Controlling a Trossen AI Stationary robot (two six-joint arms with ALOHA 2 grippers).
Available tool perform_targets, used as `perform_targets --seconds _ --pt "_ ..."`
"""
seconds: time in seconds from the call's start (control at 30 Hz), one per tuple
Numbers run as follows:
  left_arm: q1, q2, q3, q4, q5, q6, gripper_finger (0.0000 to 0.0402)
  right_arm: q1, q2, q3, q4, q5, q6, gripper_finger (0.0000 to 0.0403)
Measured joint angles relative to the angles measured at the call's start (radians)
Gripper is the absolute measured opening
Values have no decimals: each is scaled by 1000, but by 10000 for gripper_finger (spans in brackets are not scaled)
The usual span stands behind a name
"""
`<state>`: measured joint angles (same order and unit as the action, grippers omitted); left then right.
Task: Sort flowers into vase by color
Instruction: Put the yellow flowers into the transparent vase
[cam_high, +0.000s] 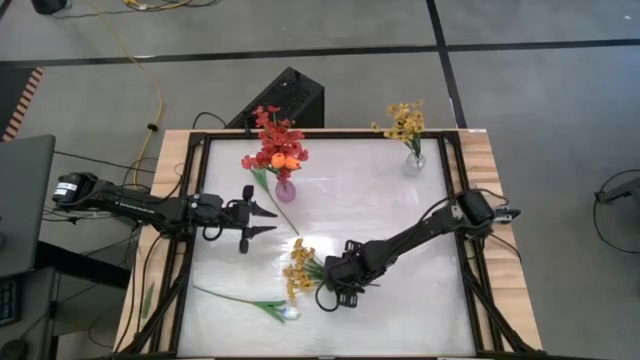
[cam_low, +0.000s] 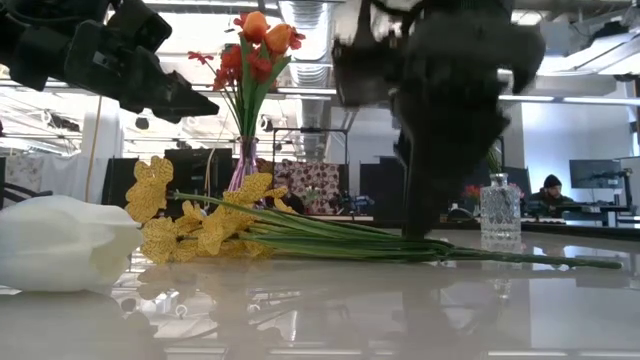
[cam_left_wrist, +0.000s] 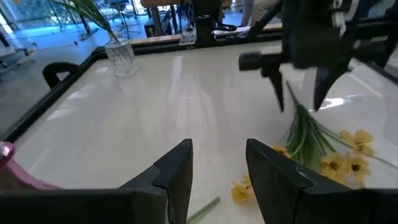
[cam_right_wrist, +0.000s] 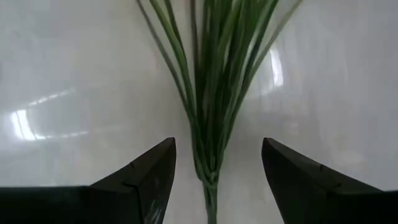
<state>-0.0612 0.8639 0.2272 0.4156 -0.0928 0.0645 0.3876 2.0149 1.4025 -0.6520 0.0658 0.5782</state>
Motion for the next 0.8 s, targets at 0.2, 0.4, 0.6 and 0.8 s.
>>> perform_targets --seconds 0.2,0.4,0.6,0.8 --pt "0 0 0 -1 3 -69 139 7 79 7 -5 10 9 253" --pt "0 0 0 2 -14 -78 139 5 109 9 -36 -6 23 136" --pt "0 0 0 2 -26 -80 139 21 20 -4 -53 24 -40 35" --pt "0 0 0 1 -26 -80 139 62 -181 -24 -124 143 -116 35"
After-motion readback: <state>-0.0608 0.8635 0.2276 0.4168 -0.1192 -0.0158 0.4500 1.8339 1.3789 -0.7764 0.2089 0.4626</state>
